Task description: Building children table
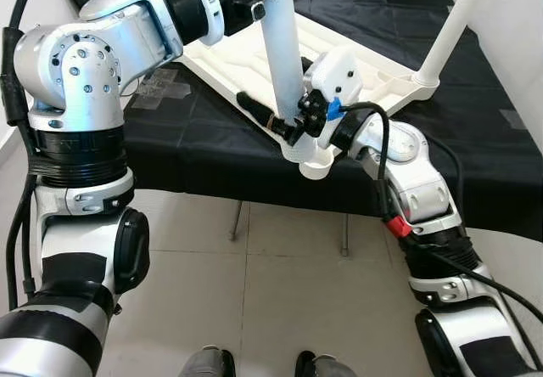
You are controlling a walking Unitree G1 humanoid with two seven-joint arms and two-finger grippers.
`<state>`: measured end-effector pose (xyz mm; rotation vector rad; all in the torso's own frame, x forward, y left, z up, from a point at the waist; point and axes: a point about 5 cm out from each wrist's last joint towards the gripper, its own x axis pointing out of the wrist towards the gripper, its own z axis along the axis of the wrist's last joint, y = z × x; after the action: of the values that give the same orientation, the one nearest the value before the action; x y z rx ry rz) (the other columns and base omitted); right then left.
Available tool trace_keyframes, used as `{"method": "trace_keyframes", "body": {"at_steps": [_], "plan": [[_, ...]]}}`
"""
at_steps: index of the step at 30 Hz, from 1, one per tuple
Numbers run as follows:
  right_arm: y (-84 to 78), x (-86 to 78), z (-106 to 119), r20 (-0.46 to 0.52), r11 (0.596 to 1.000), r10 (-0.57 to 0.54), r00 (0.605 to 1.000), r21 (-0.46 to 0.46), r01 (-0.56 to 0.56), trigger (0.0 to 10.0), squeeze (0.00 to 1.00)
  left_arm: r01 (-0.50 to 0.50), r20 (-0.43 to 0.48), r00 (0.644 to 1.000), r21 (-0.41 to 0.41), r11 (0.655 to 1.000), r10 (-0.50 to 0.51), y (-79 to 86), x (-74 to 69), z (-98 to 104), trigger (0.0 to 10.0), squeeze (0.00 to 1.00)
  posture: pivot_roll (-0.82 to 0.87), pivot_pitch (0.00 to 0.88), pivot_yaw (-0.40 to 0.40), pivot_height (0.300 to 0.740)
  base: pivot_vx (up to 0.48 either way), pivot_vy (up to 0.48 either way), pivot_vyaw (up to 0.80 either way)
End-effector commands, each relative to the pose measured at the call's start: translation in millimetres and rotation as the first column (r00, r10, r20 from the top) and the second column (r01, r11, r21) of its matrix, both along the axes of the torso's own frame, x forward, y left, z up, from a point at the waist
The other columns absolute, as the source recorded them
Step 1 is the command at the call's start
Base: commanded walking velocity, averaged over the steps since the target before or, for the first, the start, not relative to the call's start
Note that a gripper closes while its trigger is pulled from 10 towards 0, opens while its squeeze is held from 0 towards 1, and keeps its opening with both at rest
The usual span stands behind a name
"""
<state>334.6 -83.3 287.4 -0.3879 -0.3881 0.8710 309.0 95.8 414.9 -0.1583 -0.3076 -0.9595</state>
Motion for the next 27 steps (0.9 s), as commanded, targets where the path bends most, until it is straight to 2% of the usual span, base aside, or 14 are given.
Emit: {"method": "trace_keyframes", "body": {"at_steps": [1,2,3,5,6,10,12,14,19,25,26,27], "plan": [[7.1,-0.9,-9,-0.046,0.999,0.022,0.999,-0.039,-0.024,10.0,1.00,0.092,0.026,0.995,0.029,0.995,-0.092,-10.6,-10.3,0,0.0,0.00,0.00,0.097,-0.001,0.740,0.000,0.000,0.00],[7.4,-0.8,-10,-0.056,0.999,0.020,0.998,-0.045,-0.023,10.0,1.00,0.094,0.026,0.995,0.038,0.995,-0.095,-11.5,-11.1,-1,0.0,0.00,0.00,0.097,-0.001,0.740,0.000,0.000,0.00],[9.3,-1.2,-11,-0.072,0.999,0.020,0.997,-0.044,-0.023,10.0,0.04,0.095,0.027,0.995,0.053,0.994,-0.096,-12.9,-11.8,-3,0.0,0.00,0.00,0.102,-0.005,0.740,0.000,0.000,0.00],[10.8,-1.6,-11,-0.082,0.999,0.021,0.996,-0.044,-0.024,10.0,0.04,0.095,0.027,0.995,0.064,0.993,-0.097,-13.9,-12.3,-5,0.0,0.00,0.00,0.102,-0.005,0.740,0.000,0.000,0.00],[12.7,-2.1,-12,-0.100,0.999,0.022,0.995,-0.037,-0.026,10.0,0.00,0.096,0.028,0.995,0.076,0.992,-0.098,-15.0,-12.9,-6,0.0,0.00,0.00,0.103,-0.006,0.740,0.000,0.000,0.00],[15.9,-2.7,-12,-0.135,1.000,0.023,0.991,-0.011,-0.025,10.0,0.00,0.096,0.029,0.995,0.100,0.990,-0.100,-17.2,-13.9,-10,0.0,0.00,-0.01,0.105,-0.007,0.740,0.000,0.000,0.00],[19.2,-1.7,-8,-0.203,0.997,0.011,0.979,0.080,0.005,10.0,0.00,0.100,0.029,0.994,0.139,0.985,-0.105,-22.1,-16.0,-18,0.0,0.00,-0.01,0.108,-0.009,0.740,0.000,0.000,0.00],[18.5,0.3,-5,-0.236,0.991,-0.005,0.972,0.131,0.037,10.0,0.00,0.104,0.027,0.994,0.153,0.983,-0.110,-24.8,-17.4,-23,0.0,0.00,-0.01,0.108,-0.009,0.740,0.000,0.000,0.00],[17.8,1.1,-3,-0.247,0.988,-0.014,0.969,0.144,0.051,10.0,0.00,0.107,0.031,0.993,0.160,0.981,-0.114,-23.9,-21.0,-25,0.0,0.00,-0.01,0.107,-0.010,0.740,0.000,0.000,0.00],[17.7,1.9,0,-0.296,0.975,-0.022,0.955,0.204,0.086,10.0,0.00,0.113,0.043,0.992,0.165,0.980,-0.121,-20.7,-25.4,-24,0.0,0.00,-0.02,0.106,-0.009,0.740,0.000,0.000,0.00],[18.3,1.3,0,-0.301,0.975,-0.022,0.953,0.206,0.087,1.7,0.00,0.115,0.045,0.991,0.166,0.979,-0.124,-20.2,-25.7,-24,0.0,0.00,-0.02,0.104,-0.010,0.740,0.000,0.000,0.00],[18.7,0.9,1,-0.303,0.975,-0.022,0.953,0.205,0.088,1.7,0.00,0.116,0.047,0.991,0.168,0.979,-0.125,-20.0,-25.9,-24,0.0,0.00,-0.02,0.104,-0.010,0.740,0.000,0.000,0.00]]}}
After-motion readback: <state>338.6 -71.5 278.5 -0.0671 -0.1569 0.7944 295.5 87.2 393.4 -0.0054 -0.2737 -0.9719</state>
